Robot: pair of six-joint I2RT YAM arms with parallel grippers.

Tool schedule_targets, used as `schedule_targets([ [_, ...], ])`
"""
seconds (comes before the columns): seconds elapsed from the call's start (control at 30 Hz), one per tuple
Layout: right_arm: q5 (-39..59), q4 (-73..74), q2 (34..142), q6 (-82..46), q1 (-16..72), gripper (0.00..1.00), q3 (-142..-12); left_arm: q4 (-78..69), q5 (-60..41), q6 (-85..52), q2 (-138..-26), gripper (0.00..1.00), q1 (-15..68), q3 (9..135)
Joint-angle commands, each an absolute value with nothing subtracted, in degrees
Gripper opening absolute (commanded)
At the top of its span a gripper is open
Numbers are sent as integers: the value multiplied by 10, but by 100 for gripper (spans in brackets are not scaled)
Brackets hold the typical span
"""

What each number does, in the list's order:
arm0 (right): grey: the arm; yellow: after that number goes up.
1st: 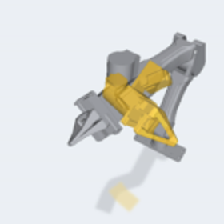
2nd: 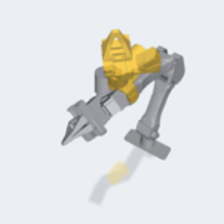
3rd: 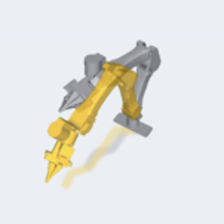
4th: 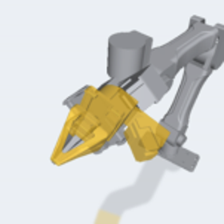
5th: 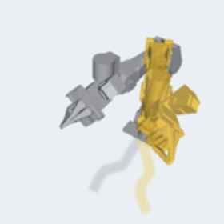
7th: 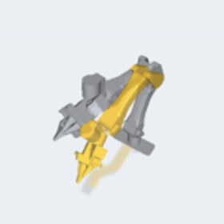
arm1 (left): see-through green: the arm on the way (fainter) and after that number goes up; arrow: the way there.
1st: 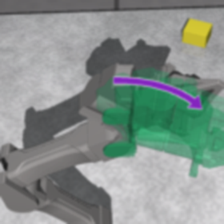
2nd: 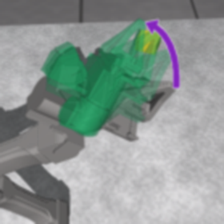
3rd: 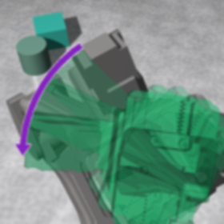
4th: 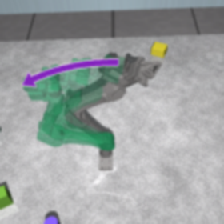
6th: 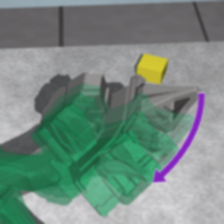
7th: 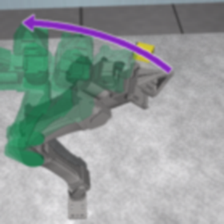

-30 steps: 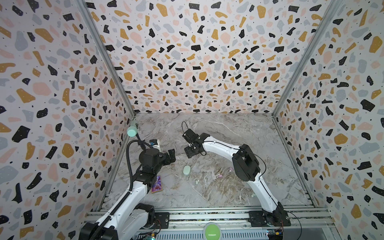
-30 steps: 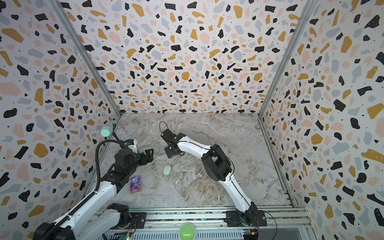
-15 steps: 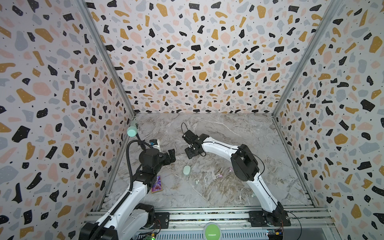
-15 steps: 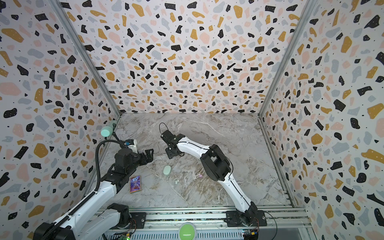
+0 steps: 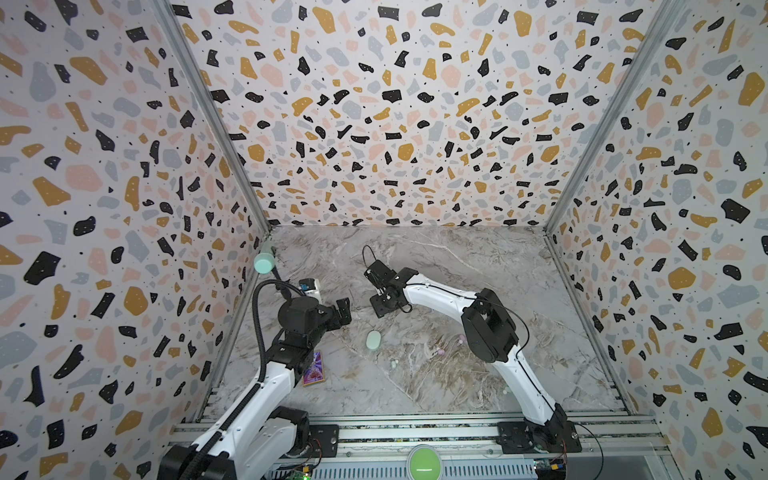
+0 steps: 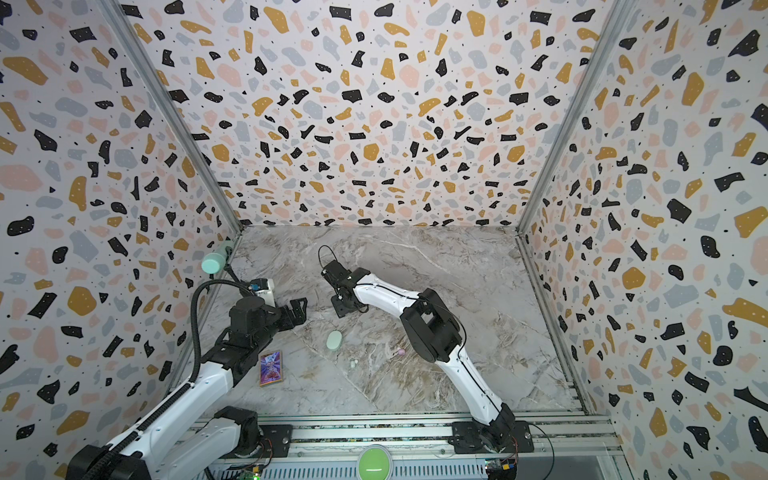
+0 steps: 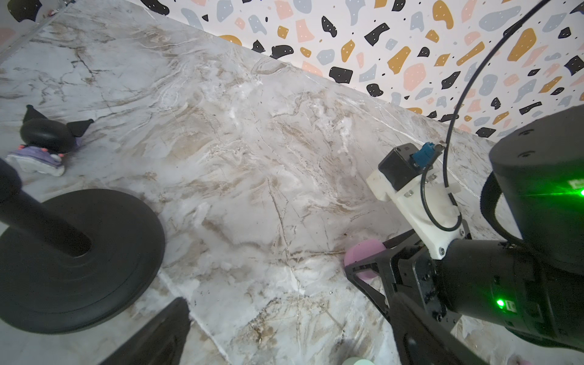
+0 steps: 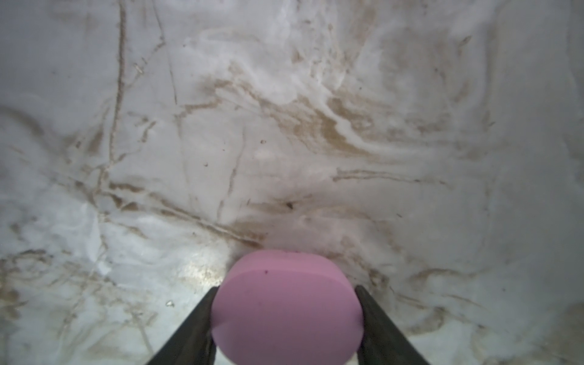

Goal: Insert the wireless bluetooth earbuds into the charging case
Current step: 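Close the right gripper on the pink case and lift it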

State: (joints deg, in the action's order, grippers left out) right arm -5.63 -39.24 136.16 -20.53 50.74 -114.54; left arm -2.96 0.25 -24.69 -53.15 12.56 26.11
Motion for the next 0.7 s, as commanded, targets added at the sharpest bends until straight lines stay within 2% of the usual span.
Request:
schedule_targets([
  [0.0,-65,-393,1328,-213,510,62,-1145,-43,-2,-239,-533,100,127,261],
  [0.33,-56,-378,1256,-218,496,61,-1076,-47,-2,-228,-533,100,138,263],
  [0.67,-41,-362,1126,-228,470,60,-937,-68,27,-202,-544,100,220,273],
])
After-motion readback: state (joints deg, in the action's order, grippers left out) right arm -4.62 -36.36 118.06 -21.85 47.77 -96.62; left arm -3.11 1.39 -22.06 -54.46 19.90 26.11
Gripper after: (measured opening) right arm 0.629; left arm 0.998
